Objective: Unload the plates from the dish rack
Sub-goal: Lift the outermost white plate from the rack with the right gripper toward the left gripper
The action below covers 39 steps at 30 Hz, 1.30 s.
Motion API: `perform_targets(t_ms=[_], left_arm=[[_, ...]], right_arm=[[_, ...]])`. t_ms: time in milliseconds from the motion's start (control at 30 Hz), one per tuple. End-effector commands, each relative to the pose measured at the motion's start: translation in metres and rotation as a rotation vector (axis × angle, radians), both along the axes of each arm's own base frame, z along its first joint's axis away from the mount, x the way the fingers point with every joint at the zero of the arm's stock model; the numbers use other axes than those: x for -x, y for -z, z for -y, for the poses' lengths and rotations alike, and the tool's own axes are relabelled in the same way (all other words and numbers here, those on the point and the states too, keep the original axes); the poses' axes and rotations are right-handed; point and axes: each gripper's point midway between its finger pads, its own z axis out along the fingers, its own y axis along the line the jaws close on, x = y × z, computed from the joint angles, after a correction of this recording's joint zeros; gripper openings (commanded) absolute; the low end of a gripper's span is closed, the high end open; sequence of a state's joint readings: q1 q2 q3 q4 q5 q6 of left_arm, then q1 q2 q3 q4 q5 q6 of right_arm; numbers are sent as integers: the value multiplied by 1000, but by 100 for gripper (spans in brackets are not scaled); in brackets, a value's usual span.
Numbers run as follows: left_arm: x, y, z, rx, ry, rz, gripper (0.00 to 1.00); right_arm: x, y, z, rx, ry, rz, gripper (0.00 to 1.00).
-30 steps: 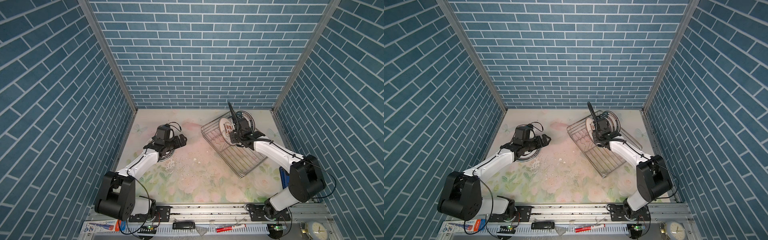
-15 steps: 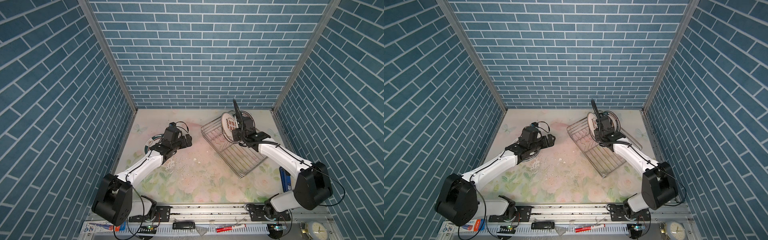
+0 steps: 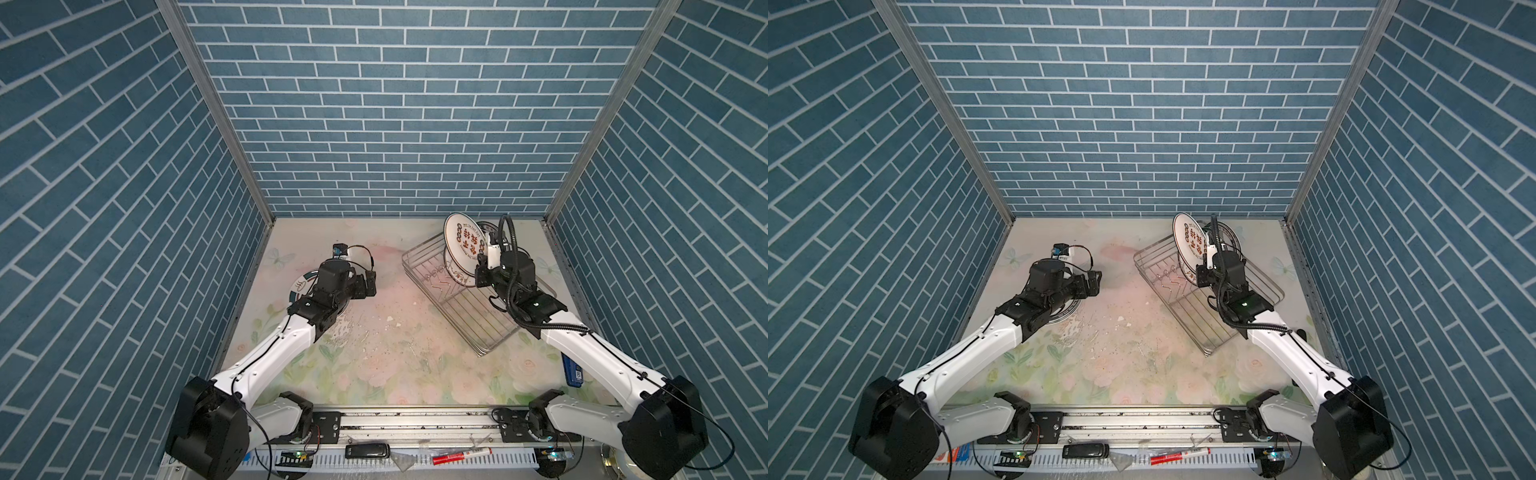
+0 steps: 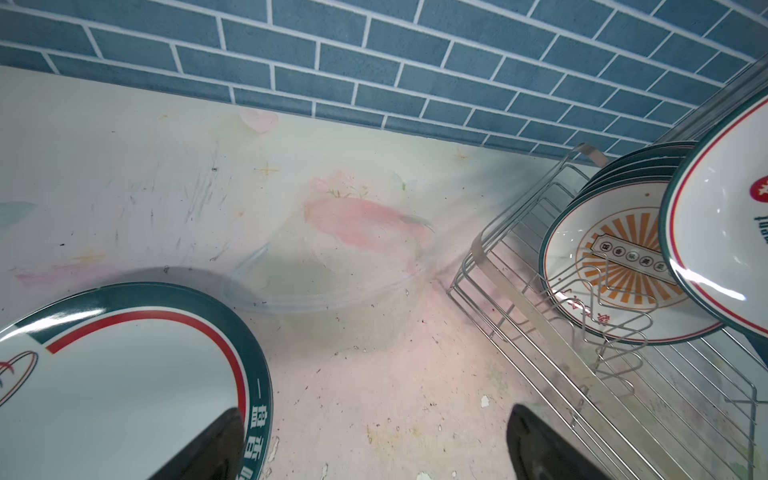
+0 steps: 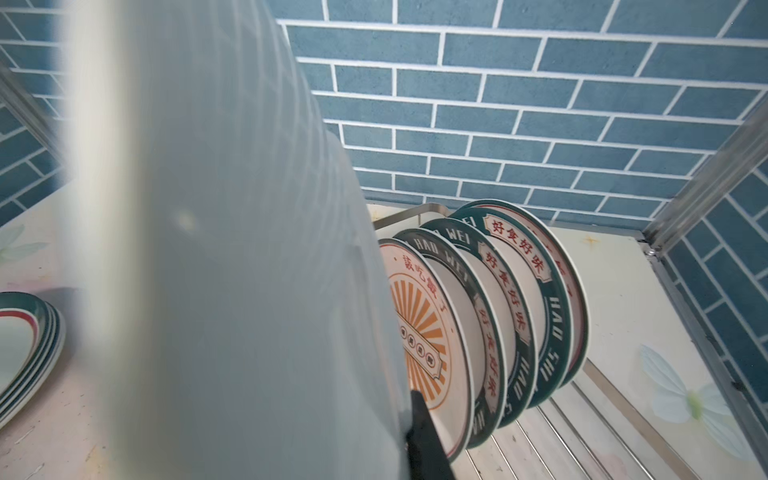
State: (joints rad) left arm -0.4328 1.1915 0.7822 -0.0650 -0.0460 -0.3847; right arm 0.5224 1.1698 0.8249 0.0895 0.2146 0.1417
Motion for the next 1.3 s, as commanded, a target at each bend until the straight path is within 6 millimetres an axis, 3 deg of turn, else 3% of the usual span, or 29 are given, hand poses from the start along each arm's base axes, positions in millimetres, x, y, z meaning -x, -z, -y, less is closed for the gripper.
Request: perform_targets(t_ms=[0, 367, 433, 733, 1000, 1267], left_arm=[[-1, -5, 1, -15, 8, 11, 99], [10, -26, 4, 70, 31, 128, 99], [14, -17, 1, 75, 27, 141, 99], [20, -23, -7, 50, 12, 155, 99], [21, -24, 8, 87, 76, 111, 99], [21, -24, 26, 145, 152, 94, 99]], right_arm=[[-3, -34, -19, -94, -85, 151, 0], [15, -13, -55, -251, -277, 61, 0], [18, -8, -60, -268, -305, 22, 0], [29, 4, -91, -372, -435, -176, 0], [42, 3, -117, -506, -582, -267, 0], [51, -1, -149, -666, -734, -473, 0]])
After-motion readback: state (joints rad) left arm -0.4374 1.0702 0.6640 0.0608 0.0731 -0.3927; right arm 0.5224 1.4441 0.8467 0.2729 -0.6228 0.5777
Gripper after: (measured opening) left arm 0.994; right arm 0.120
